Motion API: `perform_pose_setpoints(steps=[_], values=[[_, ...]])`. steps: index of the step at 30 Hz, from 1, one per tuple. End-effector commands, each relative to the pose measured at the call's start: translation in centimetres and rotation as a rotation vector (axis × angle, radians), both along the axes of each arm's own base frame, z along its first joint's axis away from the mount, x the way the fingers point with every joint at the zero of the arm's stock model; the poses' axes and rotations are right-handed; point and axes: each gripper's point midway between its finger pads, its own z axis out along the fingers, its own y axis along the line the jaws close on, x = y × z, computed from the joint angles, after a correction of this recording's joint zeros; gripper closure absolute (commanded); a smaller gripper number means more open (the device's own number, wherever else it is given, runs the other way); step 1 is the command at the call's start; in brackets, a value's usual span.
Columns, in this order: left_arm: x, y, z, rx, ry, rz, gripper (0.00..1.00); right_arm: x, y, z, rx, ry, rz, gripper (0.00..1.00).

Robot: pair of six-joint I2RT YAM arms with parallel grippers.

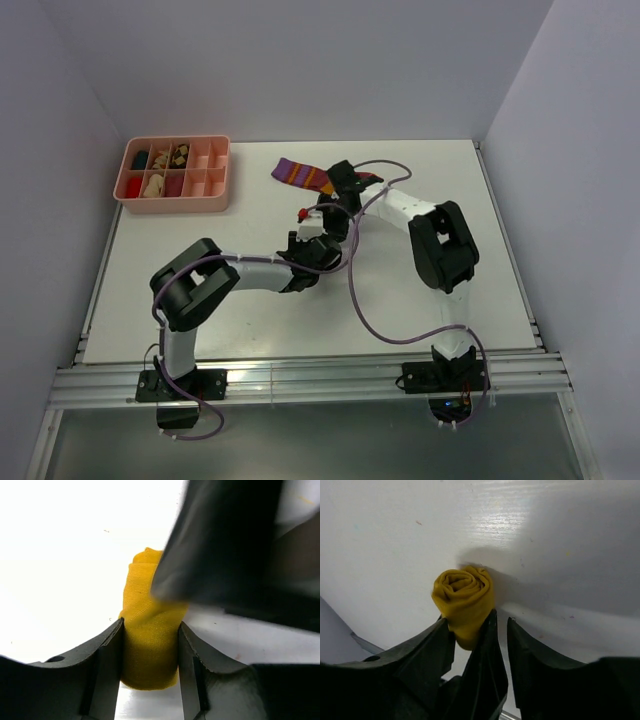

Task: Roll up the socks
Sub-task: Pick up the sock at the center of the board, then place the sock in the storage box.

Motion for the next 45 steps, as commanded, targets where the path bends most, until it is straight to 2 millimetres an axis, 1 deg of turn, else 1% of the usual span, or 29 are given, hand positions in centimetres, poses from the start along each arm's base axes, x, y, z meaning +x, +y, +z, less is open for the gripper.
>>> perform_pose_setpoints(steps=[1,3,5,8,9,10,11,12,13,14,16,17,18,20,21,22,23,24,27,29,34,35,36,37,38,39,42,43,45], values=[[-5.8,6.3,-8.0,0.162,0.333,0.003,0.53,2.7,-1.5,6.0,0.081,-0.131,-0.08,0.41],[-5.9,6.6,-8.1,0.151,0.346,0.008,0.53,4.3,-2.0,8.3,0.106,-0.195,-0.09,0.37],[-6.3,6.6,-8.4,0.136,0.378,0.003,0.52,5.9,-3.7,10.1,0.076,-0.238,-0.128,0.36],[-6.5,7.1,-8.7,0.115,0.414,0.016,0.5,7.1,-6.5,11.1,0.037,-0.282,-0.179,0.36],[-6.5,7.2,-8.7,0.112,0.421,0.022,0.5,7.2,-7.2,12.0,0.049,-0.304,-0.194,0.36],[-6.6,7.4,-8.7,0.109,0.428,0.027,0.5,7.2,-7.9,12.3,0.057,-0.313,-0.209,0.36],[-6.6,7.5,-8.7,0.101,0.434,0.035,0.5,7.3,-9.4,11.5,0.061,-0.304,-0.237,0.36],[-6.4,7.7,-8.5,0.082,0.44,0.041,0.51,7.0,-10.2,12.4,0.069,-0.328,-0.248,0.36],[-6.5,7.9,-8.6,0.077,0.448,0.046,0.52,6.9,-10.9,12.4,0.071,-0.333,-0.257,0.36],[-6.3,8.3,-8.5,0.062,0.454,0.062,0.53,6.4,-11.7,11.6,0.068,-0.32,-0.265,0.36],[-6.3,8.5,-8.6,0.037,0.474,0.065,0.58,6.1,-13.8,12.3,0.073,-0.346,-0.301,0.37],[-6.1,8.7,-8.5,0.026,0.48,0.071,0.61,5.7,-14.4,11.6,0.07,-0.339,-0.312,0.37],[-6.0,8.5,-8.5,0.006,0.488,0.063,0.69,5.6,-15.7,12.5,0.077,-0.361,-0.337,0.37],[-5.7,8.9,-8.2,0.011,0.485,0.068,0.83,5.2,-16.9,12.5,0.076,-0.372,-0.358,0.37],[-5.6,9.0,-8.0,0.017,0.489,0.067,0.95,5.0,-17.8,13.4,0.078,-0.401,-0.367,0.37],[-5.1,8.9,-7.6,0.021,0.479,0.062,0.99,4.6,-18.3,13.3,0.072,-0.403,-0.37,0.37],[-4.7,9.1,-7.2,0.025,0.471,0.066,0.99,4.4,-18.7,13.6,0.067,-0.41,-0.375,0.37],[-4.0,8.8,-6.3,0.018,0.454,0.059,0.99,4.2,-19.3,14.5,0.063,-0.441,-0.372,0.37],[-2.4,9.1,-4.1,0.01,0.413,0.033,0.99,3.2,-19.9,15.3,0.064,-0.465,-0.362,0.37],[-0.9,9.6,-2.3,0.001,0.378,0.017,0.99,2.5,-20.2,15.1,0.076,-0.462,-0.359,0.37],[3.0,10.5,4.4,-0.085,0.259,-0.023,0.99,0.7,-19.8,15.5,0.124,-0.478,-0.326,0.38],[3.9,11.5,5.3,-0.109,0.252,-0.012,0.99,0.4,-19.5,15.6,0.138,-0.471,-0.312,0.38],[5.1,11.6,7.6,-0.128,0.202,-0.02,0.99,0.0,-19.4,16.0,0.149,-0.482,-0.302,0.38],[5.8,12.1,8.6,-0.138,0.182,-0.012,1.0,-0.2,-19.2,16.0,0.157,-0.487,-0.293,0.38],[6.8,13.4,9.6,-0.144,0.159,0.018,0.99,-0.5,-19.0,16.4,0.168,-0.496,-0.277,0.38],[8.0,13.9,11.6,-0.153,0.118,0.024,0.99,-0.7,-18.9,16.9,0.173,-0.511,-0.274,0.38],[10.2,17.1,13.8,-0.138,0.076,0.091,0.99,-1.1,-18.6,17.7,0.191,-0.532,-0.245,0.38],[11.6,17.8,15.8,-0.15,0.032,0.113,0.99,-1.3,-18.6,17.8,0.192,-0.532,-0.238,0.39],[13.2,20.1,16.7,-0.144,0.012,0.149,0.99,-1.5,-18.4,18.2,0.195,-0.543,-0.221,0.39]])
